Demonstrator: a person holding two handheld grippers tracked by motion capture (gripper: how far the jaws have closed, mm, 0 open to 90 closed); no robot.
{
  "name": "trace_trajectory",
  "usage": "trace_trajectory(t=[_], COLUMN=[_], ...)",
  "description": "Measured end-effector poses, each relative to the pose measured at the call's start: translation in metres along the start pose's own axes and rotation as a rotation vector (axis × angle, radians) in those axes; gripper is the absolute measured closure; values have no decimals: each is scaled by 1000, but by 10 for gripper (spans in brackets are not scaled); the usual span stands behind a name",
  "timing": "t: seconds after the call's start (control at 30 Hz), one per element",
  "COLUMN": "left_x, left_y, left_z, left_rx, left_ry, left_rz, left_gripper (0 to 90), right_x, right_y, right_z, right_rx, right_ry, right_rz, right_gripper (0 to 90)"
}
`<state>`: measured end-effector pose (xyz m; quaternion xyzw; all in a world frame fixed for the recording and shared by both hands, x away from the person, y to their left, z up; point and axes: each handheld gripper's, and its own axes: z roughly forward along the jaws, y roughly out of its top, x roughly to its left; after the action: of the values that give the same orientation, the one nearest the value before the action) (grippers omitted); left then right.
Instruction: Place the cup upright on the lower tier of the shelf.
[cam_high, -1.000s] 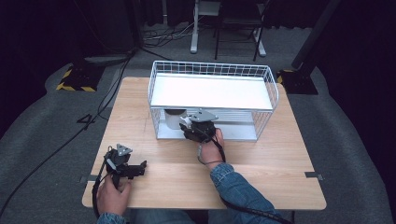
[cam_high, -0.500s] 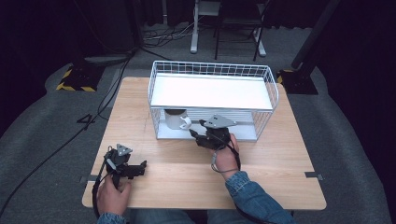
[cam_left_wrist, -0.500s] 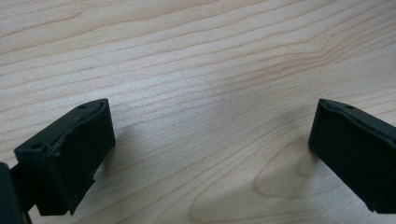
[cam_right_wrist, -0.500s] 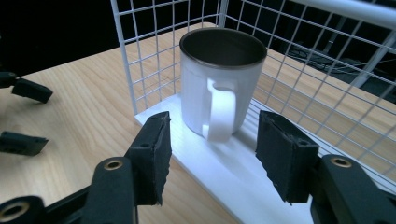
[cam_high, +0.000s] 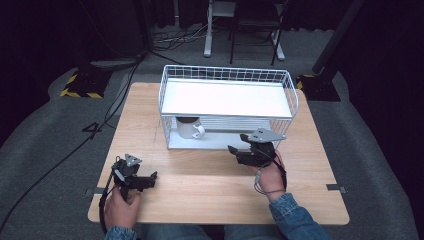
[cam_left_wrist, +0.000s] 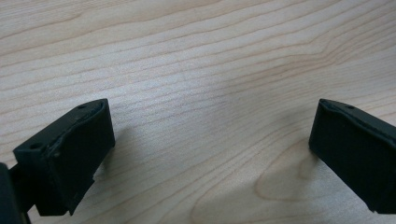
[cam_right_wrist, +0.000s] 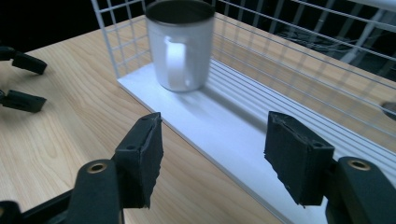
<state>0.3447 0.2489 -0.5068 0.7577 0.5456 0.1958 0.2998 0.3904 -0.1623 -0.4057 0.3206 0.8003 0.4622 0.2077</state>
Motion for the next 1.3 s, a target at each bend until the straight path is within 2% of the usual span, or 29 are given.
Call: trace_trajectory(t=[0.2,0.33,0.5,0.63,0.8,0.93,1.03,1.3], left_x=[0,0,0,0,0,0,0,0], left_y=[0,0,0,0,0,0,0,0], left_z=[0,0,0,0,0,0,0,0], left_rx=[0,0,0,0,0,0,0,0], left_ry=[0,0,0,0,0,0,0,0], left_rz=[1,0,0,1,1,1,1,0], left_gripper=[5,5,5,5,5,5,5,5], right_x=[-22,-37,-50,-56,-61,-66,-69,-77], right_y=[-17,-28,-40,-51,-64,-75,-85,-110], right_z=[-28,-43,-53,-55,-55,-57,-56,-55], right_rx=[9,33,71,105,164,196,241,312], right_ry=[-45,-60,-39,-34,-49,-55,-66,-75], right_rz=[44,77,135,164,170,168,162,216], right_gripper=[345,297,208,143,78,70,70,69])
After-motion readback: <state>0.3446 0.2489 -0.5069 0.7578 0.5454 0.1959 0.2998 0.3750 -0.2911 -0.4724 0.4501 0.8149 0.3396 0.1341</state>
